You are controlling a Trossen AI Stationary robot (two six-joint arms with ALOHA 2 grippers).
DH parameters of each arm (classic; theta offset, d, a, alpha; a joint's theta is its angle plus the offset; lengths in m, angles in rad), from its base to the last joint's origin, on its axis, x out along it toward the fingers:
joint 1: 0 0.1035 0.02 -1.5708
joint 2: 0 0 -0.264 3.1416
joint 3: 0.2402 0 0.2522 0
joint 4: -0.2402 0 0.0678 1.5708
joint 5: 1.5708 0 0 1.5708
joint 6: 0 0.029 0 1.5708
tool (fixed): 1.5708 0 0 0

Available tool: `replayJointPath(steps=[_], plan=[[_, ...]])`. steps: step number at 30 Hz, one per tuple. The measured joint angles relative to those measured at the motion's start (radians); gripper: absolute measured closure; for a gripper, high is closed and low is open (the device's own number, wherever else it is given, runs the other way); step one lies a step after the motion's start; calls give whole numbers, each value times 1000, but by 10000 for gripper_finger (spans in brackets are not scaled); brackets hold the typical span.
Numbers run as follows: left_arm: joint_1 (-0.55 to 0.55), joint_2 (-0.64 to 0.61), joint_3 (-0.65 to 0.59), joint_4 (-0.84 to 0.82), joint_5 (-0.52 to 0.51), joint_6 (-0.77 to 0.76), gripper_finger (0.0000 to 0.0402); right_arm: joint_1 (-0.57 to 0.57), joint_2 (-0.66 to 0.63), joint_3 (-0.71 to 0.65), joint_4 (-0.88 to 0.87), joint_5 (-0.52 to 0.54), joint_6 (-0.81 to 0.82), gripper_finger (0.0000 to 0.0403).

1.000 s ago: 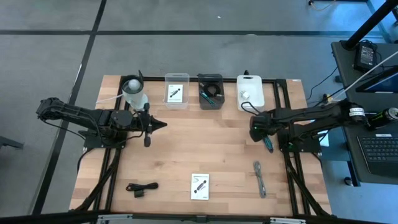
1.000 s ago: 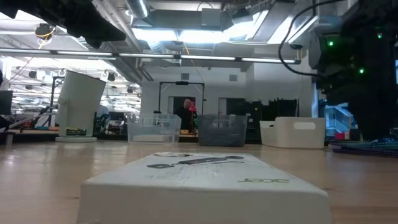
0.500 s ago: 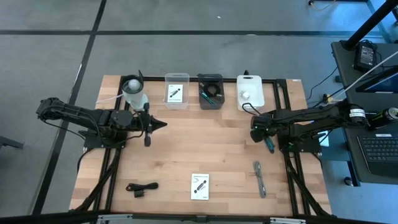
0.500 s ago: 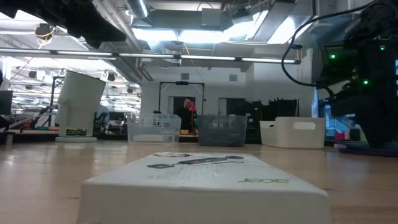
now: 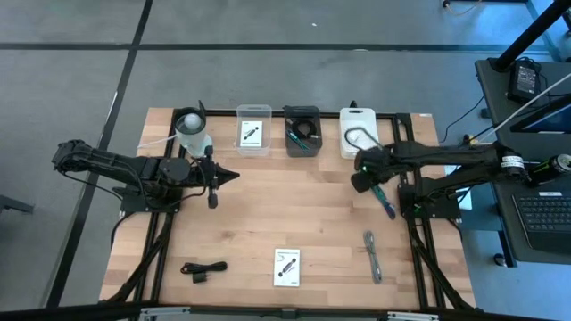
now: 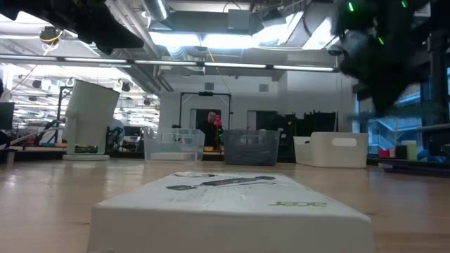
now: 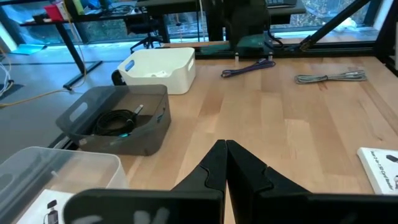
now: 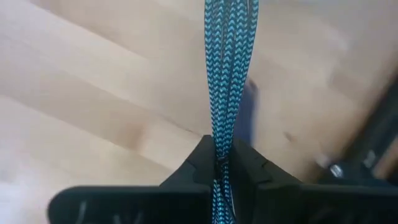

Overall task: Pick and place items into bin
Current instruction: Put the blue charger cable into the black bin

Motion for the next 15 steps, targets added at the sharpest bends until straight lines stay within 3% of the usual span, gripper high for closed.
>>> replayJointPath(steps=[4,9,15], plan=[[0,0,0,0,0,0,400,0,0,171,60,51,-47,383],[0,0,0,0,0,0,400,-27,22,346,283,101,-182,380],[0,0,0,0,1,-1,400,-129,220,551,368,52,-389,383]])
